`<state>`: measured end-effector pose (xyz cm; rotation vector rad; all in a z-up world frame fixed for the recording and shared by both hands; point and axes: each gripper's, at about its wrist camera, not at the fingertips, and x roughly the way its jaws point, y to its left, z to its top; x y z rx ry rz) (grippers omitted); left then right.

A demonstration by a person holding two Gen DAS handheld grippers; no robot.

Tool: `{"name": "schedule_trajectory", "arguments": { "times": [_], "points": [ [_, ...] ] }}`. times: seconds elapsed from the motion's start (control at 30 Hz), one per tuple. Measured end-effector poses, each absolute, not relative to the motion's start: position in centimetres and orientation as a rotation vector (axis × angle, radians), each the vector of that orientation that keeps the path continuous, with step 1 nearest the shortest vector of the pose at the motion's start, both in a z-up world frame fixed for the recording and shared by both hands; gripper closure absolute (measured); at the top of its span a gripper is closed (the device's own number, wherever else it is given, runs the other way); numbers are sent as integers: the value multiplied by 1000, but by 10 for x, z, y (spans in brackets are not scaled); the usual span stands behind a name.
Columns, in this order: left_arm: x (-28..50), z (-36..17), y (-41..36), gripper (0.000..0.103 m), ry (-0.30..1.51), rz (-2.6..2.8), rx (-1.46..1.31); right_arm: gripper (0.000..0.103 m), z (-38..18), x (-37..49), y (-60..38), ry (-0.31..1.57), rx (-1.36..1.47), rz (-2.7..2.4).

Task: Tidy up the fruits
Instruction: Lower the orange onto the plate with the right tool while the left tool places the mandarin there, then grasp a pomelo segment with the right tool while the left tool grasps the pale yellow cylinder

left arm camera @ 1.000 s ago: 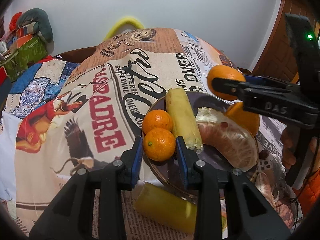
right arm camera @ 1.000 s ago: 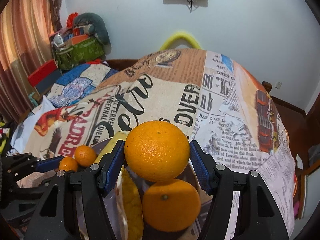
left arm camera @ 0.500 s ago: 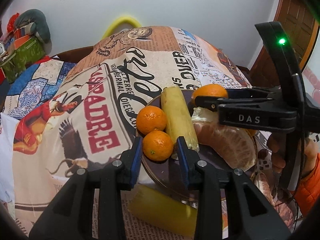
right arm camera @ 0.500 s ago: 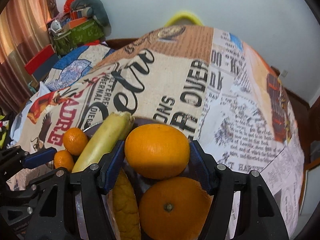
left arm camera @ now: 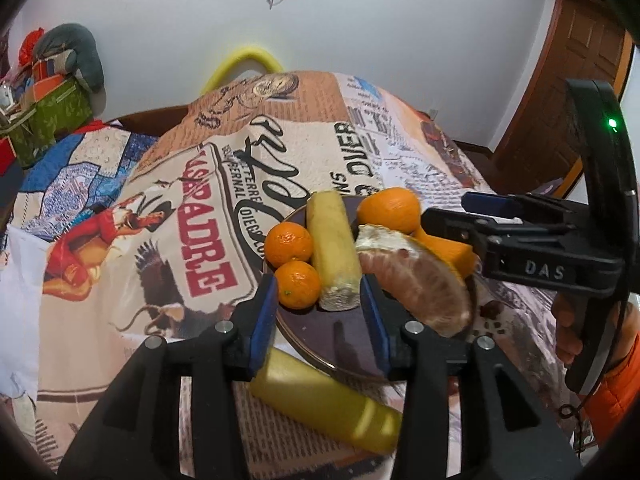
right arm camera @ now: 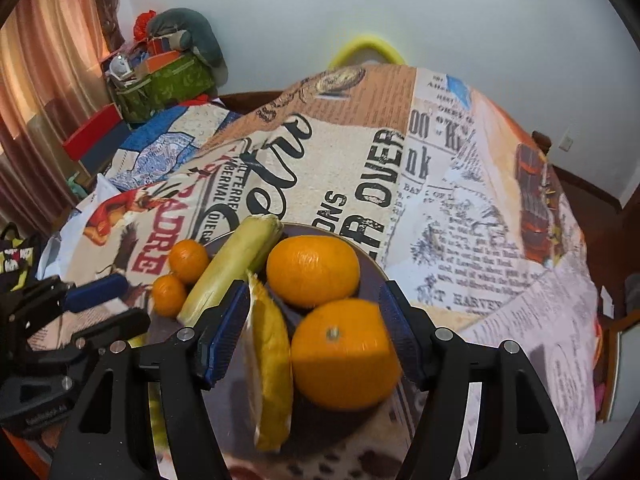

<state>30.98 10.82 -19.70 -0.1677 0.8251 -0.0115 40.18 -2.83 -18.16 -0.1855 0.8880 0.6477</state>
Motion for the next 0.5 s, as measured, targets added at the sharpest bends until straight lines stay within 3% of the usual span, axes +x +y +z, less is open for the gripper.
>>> {"name": "schedule_trajectory", "arguments": {
  "times": [0.1, 0.33, 0.5],
  "points": [
    [299, -187, 104, 54, 806, -6, -160, 39, -172, 387, -36, 863, -187, 644],
    [275, -175, 94, 54, 809, -9, -171, 38, -154, 348, -56, 818, -188, 631],
    [258, -183, 82, 40, 833, 12, -148, 37, -154, 321, -73, 797, -197, 601]
  ]
}}
